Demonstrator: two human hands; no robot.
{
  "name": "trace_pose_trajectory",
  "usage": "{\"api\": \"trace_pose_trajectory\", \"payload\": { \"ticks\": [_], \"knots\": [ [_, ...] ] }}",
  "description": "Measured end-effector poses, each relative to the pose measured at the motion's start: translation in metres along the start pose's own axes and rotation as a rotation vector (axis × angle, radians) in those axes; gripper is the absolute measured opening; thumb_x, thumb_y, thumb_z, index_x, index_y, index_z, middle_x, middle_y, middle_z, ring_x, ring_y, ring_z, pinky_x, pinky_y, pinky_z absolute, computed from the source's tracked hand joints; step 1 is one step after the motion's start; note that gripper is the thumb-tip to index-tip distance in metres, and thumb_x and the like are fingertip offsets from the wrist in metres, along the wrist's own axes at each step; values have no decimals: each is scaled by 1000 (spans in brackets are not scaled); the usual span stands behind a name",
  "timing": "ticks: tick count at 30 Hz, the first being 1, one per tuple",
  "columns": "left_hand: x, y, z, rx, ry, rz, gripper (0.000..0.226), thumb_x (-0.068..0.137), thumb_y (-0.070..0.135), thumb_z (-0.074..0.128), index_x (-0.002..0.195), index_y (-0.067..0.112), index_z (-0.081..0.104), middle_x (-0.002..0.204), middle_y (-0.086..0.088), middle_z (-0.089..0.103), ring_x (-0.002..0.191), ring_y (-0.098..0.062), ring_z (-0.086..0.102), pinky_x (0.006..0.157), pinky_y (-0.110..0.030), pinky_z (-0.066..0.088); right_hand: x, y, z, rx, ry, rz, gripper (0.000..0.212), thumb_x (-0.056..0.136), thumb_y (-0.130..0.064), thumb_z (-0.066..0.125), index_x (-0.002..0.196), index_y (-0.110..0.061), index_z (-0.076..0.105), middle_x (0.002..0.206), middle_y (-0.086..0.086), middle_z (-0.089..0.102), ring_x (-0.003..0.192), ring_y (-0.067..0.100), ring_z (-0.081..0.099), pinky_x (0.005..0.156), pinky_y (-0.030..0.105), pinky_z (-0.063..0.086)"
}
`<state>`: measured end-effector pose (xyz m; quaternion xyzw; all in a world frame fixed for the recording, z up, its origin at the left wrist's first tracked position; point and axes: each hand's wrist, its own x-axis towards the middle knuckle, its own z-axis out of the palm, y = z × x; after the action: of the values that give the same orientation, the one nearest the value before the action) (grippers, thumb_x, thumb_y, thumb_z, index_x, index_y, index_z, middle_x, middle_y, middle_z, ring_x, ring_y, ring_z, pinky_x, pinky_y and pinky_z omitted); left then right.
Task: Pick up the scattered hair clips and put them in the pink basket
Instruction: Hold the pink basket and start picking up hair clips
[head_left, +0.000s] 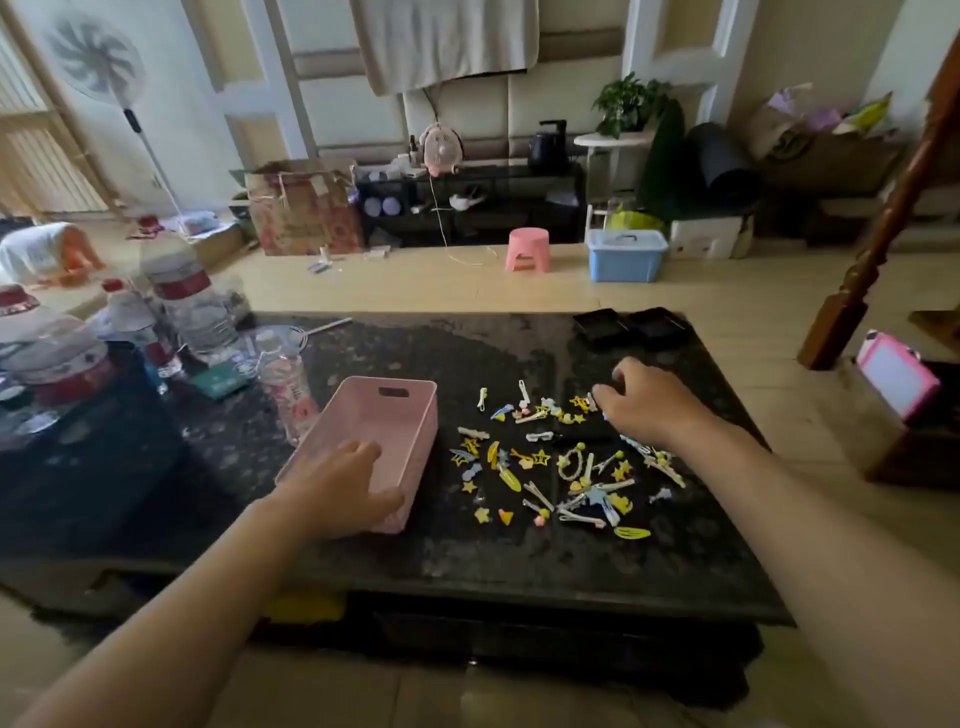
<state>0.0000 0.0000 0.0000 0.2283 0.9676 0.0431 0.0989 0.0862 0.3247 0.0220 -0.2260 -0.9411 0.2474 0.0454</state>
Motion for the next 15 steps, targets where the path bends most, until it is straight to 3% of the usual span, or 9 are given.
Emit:
{"api": "trace_pose_trajectory", "payload": {
  "ticks": [3,6,9,12,15],
  "knots": [
    [-1,-7,31,159,-69,-3,74,75,68,51,135,24,43,132,1,53,119,-22,50,101,-41,40,-4,22,34,23,-62,137,61,92,-48,48,143,-15,42,140,12,50,123,30,52,97,43,46],
    [14,-15,70,234,4,39,40,86,47,52,121,28,49,122,4,57,113,-22,53,101,-38,38,-3,40,79,41,-156,195,74,90,-56,50,151,-19,31,151,13,37,137,33,39,108,46,39],
    [32,-7,86,147,104,44,14,87,22,53,101,25,52,106,4,61,100,-23,58,93,-36,37,6,50,115,-27,-206,192,93,82,-69,52,156,-28,14,159,14,21,146,36,23,113,51,29],
    [41,15,96,57,134,94,13,88,18,54,97,26,50,101,8,57,99,-18,56,95,-33,35,16,53,145,-134,-270,167,112,71,-86,48,156,-36,-6,165,13,0,151,39,0,118,55,17],
    [43,26,102,-22,200,85,7,90,20,53,93,26,54,95,10,60,93,-16,58,93,-33,37,28,55,168,-203,-272,107,122,59,-97,41,153,-42,-14,166,14,-8,150,44,-8,121,56,7]
  ]
}}
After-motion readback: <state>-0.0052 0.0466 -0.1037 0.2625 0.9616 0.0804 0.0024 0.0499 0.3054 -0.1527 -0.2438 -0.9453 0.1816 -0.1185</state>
